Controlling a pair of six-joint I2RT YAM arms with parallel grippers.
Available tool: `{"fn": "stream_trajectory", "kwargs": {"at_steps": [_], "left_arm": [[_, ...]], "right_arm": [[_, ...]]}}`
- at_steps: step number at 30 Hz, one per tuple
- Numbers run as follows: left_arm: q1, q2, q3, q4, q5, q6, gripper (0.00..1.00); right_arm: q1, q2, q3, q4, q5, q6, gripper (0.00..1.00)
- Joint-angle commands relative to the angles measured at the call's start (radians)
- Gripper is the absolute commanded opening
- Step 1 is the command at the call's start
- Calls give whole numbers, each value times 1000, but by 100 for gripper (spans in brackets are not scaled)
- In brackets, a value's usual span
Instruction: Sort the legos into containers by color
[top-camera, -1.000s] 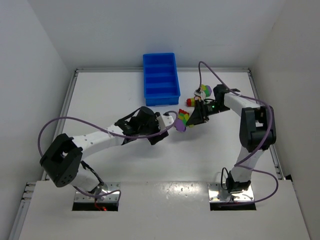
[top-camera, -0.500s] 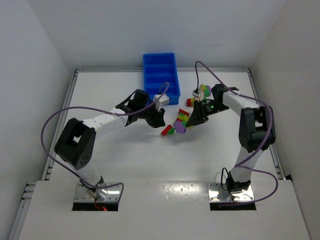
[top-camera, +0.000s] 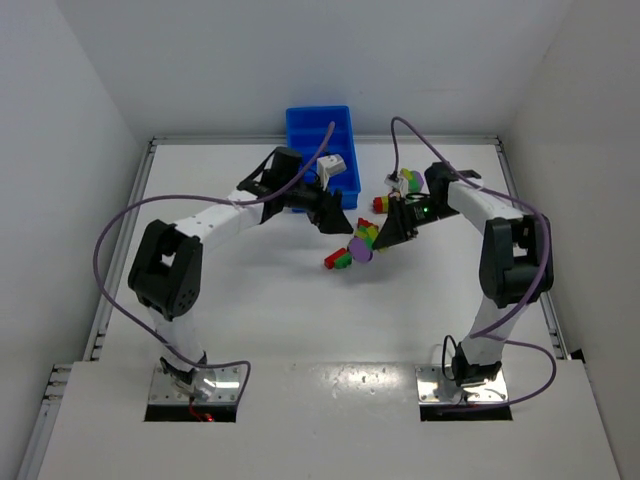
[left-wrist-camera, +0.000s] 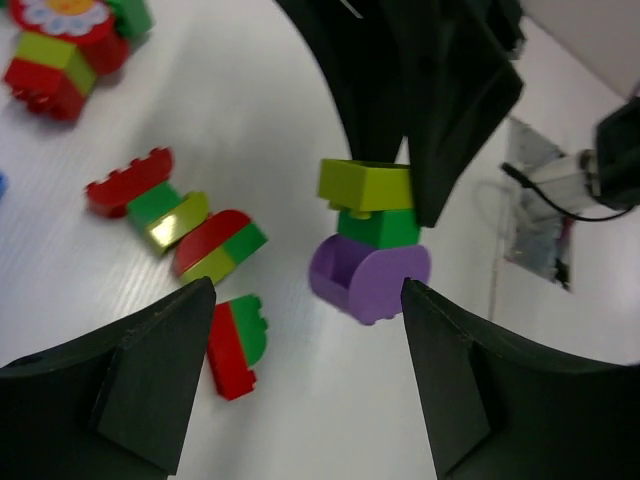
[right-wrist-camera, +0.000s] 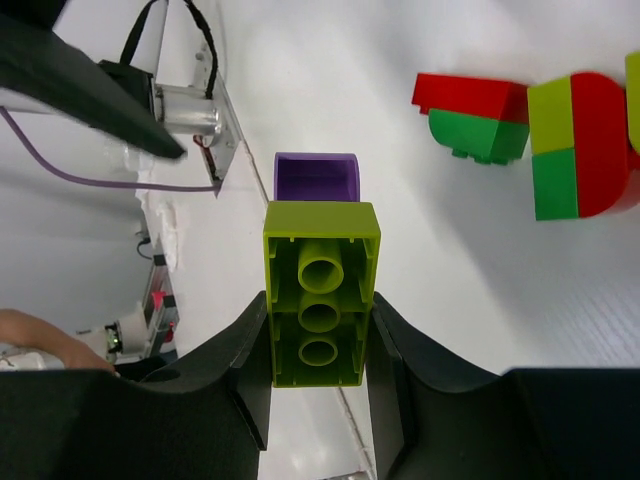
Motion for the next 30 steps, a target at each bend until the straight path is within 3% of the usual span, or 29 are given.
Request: {"fn": "stream_trajectory", "kwargs": {"at_steps": [1, 10, 13, 16, 17, 20, 24, 28, 30], "left_arm": [[-2, 56, 77, -16, 256, -56, 81], [-12, 159, 130, -68, 415, -65, 81], [-21, 168, 130, -77, 467, -56, 76], [-33, 178, 130, -99, 504, -47, 62], [-42, 178, 130, -99, 504, -38, 52], [-42, 178, 130, -120, 527, -26, 38], [-42, 165, 108, -158, 521, 17, 6], [-21, 135, 65, -269, 440, 147, 2], [-21, 123, 65, -405, 404, 267, 1]], "right_arm": [[9, -20, 67, -17, -79, -69, 0], [40, -20, 96, -77, -114, -152, 0], [40, -20, 96, -77, -114, -152, 0], [40, -10, 116, -68, -114, -152, 0], [40, -10, 127, -68, -114, -152, 0], [40, 0, 139, -58, -105, -152, 0], [29, 10, 161, -46, -95, -140, 0], [-1, 10, 161, -46, -85, -140, 0], [-15, 10, 152, -46, -75, -140, 0]]}}
